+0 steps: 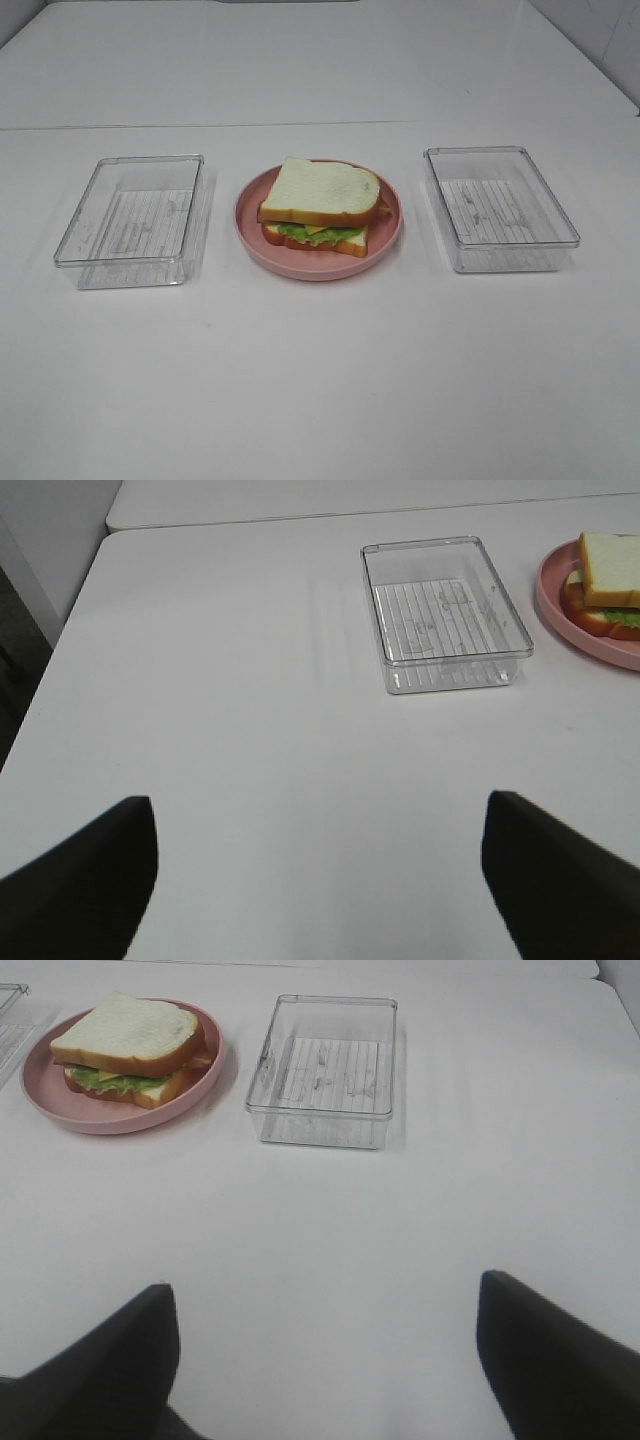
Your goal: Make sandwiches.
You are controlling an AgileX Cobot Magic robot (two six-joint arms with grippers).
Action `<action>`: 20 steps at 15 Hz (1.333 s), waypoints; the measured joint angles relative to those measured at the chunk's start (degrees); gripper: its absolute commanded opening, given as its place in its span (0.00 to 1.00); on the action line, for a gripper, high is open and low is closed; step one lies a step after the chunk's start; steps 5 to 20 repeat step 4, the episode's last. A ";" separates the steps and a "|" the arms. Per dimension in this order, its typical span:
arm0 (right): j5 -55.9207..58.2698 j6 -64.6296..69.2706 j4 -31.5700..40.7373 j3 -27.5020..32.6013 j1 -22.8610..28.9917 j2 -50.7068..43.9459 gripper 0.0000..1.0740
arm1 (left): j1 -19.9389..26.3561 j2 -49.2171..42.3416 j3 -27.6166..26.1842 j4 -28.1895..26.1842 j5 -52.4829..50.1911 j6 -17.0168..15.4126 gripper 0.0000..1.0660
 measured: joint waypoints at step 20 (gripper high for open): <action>0.00 0.00 0.00 0.00 0.00 0.00 0.73 | 0.00 0.00 0.00 0.00 0.00 0.00 0.78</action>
